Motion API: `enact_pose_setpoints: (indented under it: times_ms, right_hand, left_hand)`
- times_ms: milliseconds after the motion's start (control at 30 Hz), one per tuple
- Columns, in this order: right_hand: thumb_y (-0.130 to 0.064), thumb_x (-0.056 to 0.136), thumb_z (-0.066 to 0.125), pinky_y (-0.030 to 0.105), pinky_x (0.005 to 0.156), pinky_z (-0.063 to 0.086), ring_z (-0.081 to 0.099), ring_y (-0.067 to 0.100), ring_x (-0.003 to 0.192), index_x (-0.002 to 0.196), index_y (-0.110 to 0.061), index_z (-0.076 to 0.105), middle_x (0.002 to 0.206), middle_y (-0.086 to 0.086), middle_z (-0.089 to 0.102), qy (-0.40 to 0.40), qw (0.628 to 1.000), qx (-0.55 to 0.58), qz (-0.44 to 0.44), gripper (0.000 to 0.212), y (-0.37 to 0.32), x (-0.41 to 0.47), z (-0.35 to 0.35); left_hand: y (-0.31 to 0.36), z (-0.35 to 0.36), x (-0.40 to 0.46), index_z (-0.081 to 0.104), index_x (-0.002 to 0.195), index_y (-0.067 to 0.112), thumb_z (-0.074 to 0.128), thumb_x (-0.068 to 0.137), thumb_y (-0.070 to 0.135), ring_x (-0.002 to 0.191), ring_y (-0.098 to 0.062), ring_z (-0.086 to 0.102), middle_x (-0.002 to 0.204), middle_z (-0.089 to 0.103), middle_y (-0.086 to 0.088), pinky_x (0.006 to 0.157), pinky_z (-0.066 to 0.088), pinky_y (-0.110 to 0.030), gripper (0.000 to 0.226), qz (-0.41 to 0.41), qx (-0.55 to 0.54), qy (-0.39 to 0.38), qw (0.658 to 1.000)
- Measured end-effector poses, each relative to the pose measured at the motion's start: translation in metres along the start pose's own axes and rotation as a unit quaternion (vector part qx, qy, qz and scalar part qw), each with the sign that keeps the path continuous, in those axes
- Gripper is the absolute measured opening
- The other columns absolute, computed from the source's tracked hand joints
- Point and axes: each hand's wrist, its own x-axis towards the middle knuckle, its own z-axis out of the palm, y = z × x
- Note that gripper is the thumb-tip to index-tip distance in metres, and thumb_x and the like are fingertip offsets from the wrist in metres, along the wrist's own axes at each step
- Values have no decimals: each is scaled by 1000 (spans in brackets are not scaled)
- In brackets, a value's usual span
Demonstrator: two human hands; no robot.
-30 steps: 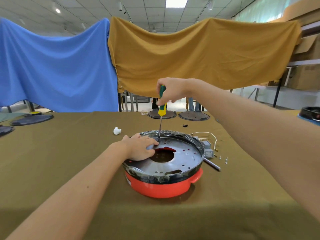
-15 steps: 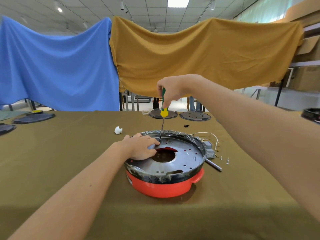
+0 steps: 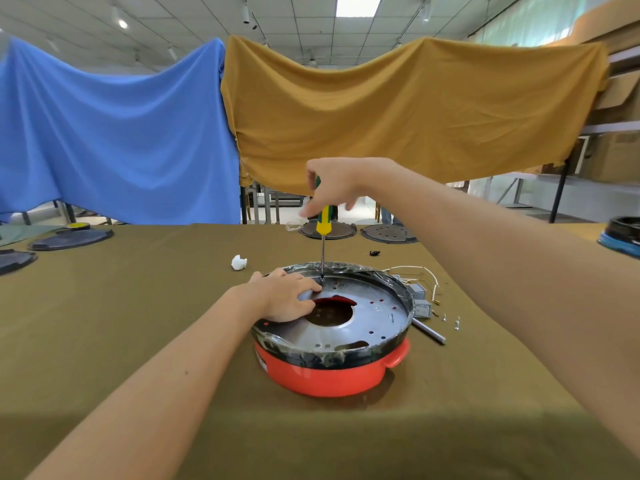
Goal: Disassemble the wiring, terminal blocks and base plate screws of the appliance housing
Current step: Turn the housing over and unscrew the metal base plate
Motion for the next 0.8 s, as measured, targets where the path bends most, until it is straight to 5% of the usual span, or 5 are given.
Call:
enact_pose_setpoints:
  times_ms: [100,267,367,567,800]
  right_hand:
    - [-68,96,40,30,51,34,51,18,64,85,-3,47,76,3,52,86,974,-198,68,66,-4,2,3]
    - [-19,100,56,25,56,37,49,15,72,104,-11,52,95,4,55,-3,998,-53,-40,10,-2,0,-7]
    - [12,81,48,23,55,42,53,18,77,99,-11,61,107,8,59,-14,998,25,-60,31,-1,-5,-9]
    - [-63,97,45,31,53,38,50,18,65,82,-9,47,78,1,50,74,977,-191,56,56,5,0,2]
    - [10,79,56,27,62,42,51,16,82,94,-11,58,98,0,55,-13,991,111,-71,26,12,-6,-7]
  left_hand:
    - [-1,0,1,25,147,48,31,100,51,144,-24,20,159,25,13,106,23,-55,47,-3,0,-1,1000]
    - [-1,3,0,27,146,49,31,99,52,143,-24,22,157,28,12,106,24,-55,47,0,-4,5,1000]
    - [-1,2,1,27,146,49,31,99,51,143,-23,22,157,28,13,107,25,-55,47,-2,-4,7,1000]
    - [-1,2,2,26,146,49,31,100,51,144,-24,21,158,26,13,108,22,-57,47,-2,-3,2,1000]
    - [0,1,1,26,146,49,31,100,51,144,-24,21,158,27,12,107,23,-55,47,-1,-3,4,1000]
